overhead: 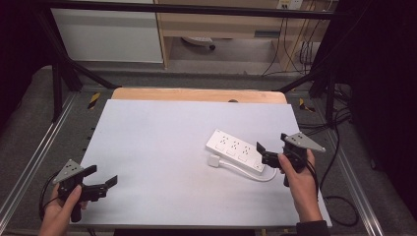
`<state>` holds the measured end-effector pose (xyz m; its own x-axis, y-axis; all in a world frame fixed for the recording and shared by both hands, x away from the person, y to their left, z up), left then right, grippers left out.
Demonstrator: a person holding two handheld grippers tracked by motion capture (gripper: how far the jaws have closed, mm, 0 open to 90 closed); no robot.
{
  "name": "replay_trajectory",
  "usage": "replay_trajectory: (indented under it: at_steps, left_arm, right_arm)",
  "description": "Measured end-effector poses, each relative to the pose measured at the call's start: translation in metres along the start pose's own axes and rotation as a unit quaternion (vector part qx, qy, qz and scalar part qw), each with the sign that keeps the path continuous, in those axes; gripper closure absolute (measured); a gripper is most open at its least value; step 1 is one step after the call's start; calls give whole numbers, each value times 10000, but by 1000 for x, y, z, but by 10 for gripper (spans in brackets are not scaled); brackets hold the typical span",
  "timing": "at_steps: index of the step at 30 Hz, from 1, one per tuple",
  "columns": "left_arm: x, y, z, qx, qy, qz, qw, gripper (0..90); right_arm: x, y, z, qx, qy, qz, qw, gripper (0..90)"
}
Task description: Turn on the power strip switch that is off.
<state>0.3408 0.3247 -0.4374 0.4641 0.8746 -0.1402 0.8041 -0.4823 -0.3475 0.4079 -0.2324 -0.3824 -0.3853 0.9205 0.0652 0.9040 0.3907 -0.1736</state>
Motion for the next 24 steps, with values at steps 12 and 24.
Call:
replay_trajectory:
  at_steps: [12, 24]
  left_arm:
    - [0, 0, 0, 6, 7, -5, 10000, 67]
    - [0, 0, 0, 17, -2, -16, 10000, 66]
  right_arm:
    - [-16, -20, 17, 45, 112, 120, 9999, 50]
    - [-35, -41, 33, 135, 159, 275, 9994, 55]
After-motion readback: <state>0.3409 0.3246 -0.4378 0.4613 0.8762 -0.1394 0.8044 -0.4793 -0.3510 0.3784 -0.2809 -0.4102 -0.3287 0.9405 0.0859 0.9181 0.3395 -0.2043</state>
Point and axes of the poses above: each handheld gripper's, and its own axes: y roughly forward along the jaws, z roughly out of its underside, x roughly to its left, the point moved 4 cm from there along y, roughly forward along the jaws, and after that the axes turned 10 degrees about -x, right-handed, at the moved point
